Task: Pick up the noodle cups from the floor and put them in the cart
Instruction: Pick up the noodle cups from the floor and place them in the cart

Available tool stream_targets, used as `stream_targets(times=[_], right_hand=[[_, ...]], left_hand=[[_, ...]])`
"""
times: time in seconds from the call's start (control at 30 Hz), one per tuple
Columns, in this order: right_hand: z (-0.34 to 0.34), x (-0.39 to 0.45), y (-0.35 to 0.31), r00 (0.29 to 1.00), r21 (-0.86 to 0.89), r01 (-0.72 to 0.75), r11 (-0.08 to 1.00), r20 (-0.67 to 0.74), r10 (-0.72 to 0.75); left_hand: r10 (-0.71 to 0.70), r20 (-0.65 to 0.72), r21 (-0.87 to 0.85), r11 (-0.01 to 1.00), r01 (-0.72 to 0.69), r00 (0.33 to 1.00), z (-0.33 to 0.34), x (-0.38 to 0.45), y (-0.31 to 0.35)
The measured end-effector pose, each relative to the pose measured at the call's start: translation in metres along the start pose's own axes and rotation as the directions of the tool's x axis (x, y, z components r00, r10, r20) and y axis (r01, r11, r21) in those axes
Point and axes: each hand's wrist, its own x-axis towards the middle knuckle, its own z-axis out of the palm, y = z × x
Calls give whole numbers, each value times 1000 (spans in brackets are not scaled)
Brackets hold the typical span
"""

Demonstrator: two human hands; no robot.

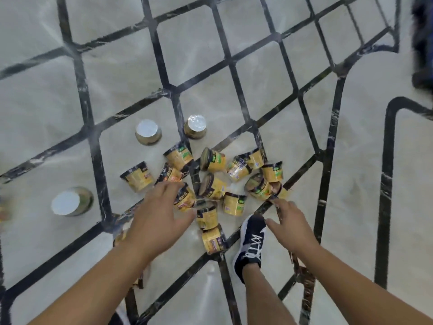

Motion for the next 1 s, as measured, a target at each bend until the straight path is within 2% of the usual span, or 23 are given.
stream_targets(times=[0.13, 0.27, 0.43, 0.5, 0.63, 0.77, 0.87, 1.0], right_hand=[[-27, 131, 38, 999, 24, 35, 999, -6, -35], [-36, 263, 89, 1000, 45, -11, 999, 12, 11], [-9, 390, 129, 995, 63, 2, 998, 96, -8], [15, 422, 141, 990, 80, 14, 997, 139, -25], [57, 448, 159, 989, 231, 49, 972, 122, -79], [68, 448, 169, 992, 348, 103, 932, 26, -120], [61, 430, 176, 988, 370, 155, 916, -57, -145], [23, 374, 183, 972, 390, 218, 895, -170, -163]], left_hand=[[-35, 17, 0, 999, 35, 999, 68, 102, 55], [-107, 81, -50, 992, 112, 991, 155, 223, 103], [-128, 147, 24, 992, 126, 981, 250, 365, 135], [-181, 158, 64, 983, 172, 971, 282, 408, 134], [-303, 235, 161, 949, 271, 924, 335, 461, 120], [-298, 241, 136, 953, 272, 924, 359, 480, 116], [-304, 260, 45, 952, 303, 916, 350, 468, 129], [-190, 134, -30, 980, 196, 973, 300, 413, 158]])
